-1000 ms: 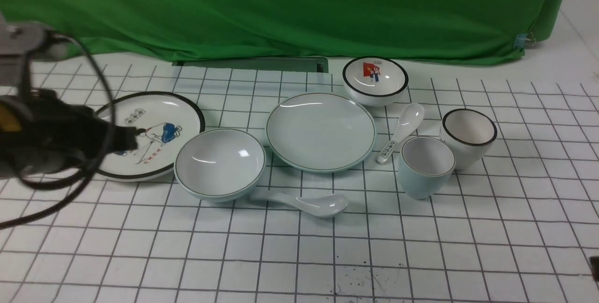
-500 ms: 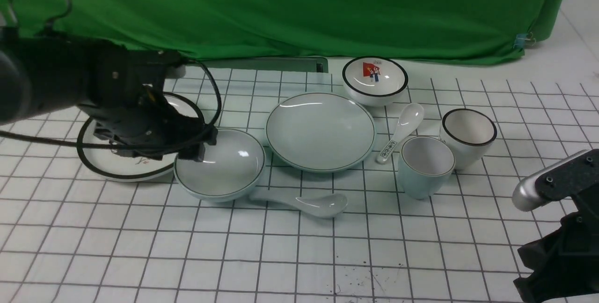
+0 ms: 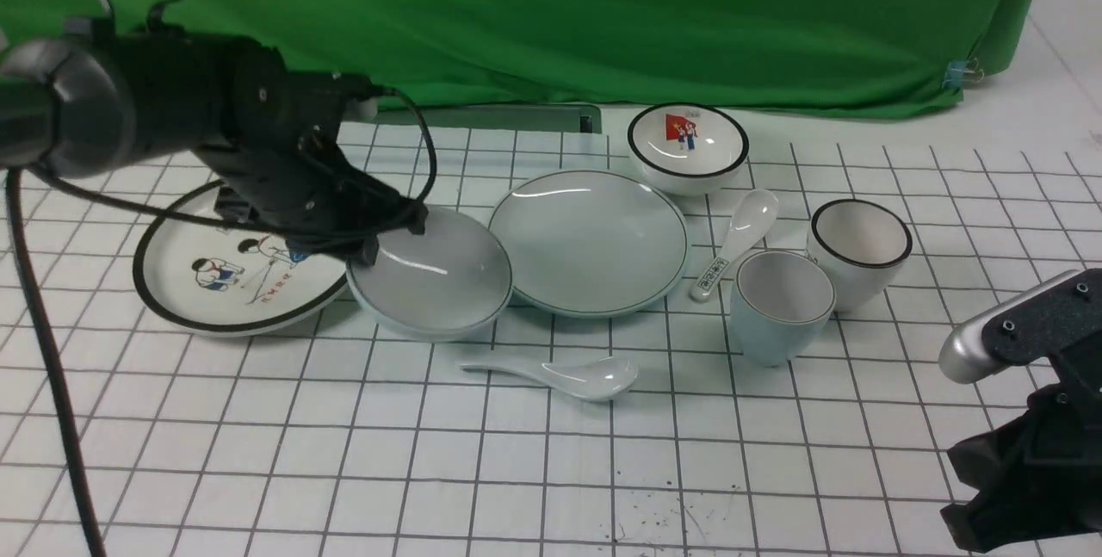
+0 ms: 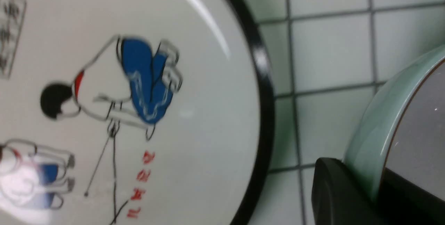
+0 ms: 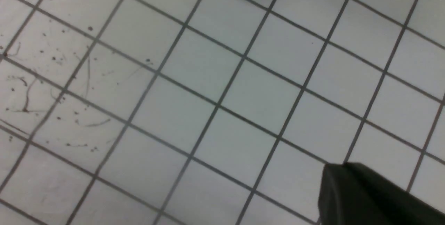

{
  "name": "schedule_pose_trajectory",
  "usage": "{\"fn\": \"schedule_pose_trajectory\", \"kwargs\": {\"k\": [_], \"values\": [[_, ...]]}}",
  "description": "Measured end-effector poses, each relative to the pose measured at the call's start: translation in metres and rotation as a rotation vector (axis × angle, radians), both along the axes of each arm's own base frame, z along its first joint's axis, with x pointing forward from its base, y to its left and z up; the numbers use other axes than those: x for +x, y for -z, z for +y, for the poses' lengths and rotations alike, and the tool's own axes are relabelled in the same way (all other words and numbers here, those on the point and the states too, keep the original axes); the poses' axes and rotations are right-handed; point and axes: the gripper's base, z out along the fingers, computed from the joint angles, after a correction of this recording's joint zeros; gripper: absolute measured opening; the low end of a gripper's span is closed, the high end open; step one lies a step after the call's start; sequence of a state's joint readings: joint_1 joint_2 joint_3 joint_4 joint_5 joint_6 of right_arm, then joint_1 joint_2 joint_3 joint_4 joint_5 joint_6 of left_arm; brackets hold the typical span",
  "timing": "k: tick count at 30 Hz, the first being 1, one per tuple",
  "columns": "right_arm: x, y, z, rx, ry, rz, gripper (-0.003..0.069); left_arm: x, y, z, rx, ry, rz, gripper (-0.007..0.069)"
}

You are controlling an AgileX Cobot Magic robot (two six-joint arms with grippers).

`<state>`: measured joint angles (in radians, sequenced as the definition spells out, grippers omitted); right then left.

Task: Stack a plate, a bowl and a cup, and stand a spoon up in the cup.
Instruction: Use the left arm to grab a blue rice bowl, then use the left arm to put the blue rice bowl into the blue large plate in the middle

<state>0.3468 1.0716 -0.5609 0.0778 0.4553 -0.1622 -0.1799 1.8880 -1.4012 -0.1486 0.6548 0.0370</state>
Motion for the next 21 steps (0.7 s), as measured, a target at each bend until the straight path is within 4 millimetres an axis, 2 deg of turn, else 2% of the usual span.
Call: {"fn": "schedule_pose_trajectory", "kwargs": {"k": [3, 5, 7, 9, 11, 15, 17, 20, 21], "values": [[0.000, 0.000, 0.000, 0.002, 0.000, -0.005, 0.0021, 0.009, -0.022, -0.009, -0.079, 0.038, -0.066, -0.0012], [0.001, -0.001, 0.000, 0.006, -0.001, -0.019, 0.0021, 0.019, -0.039, -0.026, -0.149, 0.084, -0.141, -0.0012], [0.002, -0.002, 0.001, 0.009, -0.001, -0.029, 0.0021, 0.025, -0.041, -0.035, -0.166, 0.099, -0.167, -0.0012], [0.006, -0.004, 0.002, 0.026, -0.001, -0.074, 0.0021, 0.040, -0.029, -0.056, -0.178, 0.118, -0.212, -0.0012], [0.008, -0.006, 0.003, 0.038, -0.001, -0.106, 0.0021, 0.049, -0.008, -0.069, -0.173, 0.132, -0.205, -0.0012], [0.009, -0.007, 0.003, 0.057, 0.015, -0.120, 0.0021, 0.057, 0.028, -0.083, -0.152, 0.160, -0.136, -0.0011], [0.009, -0.008, 0.003, 0.072, 0.047, -0.092, 0.0022, 0.059, 0.038, -0.085, -0.144, 0.164, -0.117, -0.0010], [0.015, -0.016, 0.006, 0.084, 0.081, -0.052, 0.0040, 0.060, 0.038, -0.085, -0.139, 0.166, -0.122, -0.0002], [0.021, -0.020, 0.008, 0.086, 0.097, -0.012, 0.0068, 0.060, 0.038, -0.084, -0.129, 0.170, -0.130, 0.0011]]}}
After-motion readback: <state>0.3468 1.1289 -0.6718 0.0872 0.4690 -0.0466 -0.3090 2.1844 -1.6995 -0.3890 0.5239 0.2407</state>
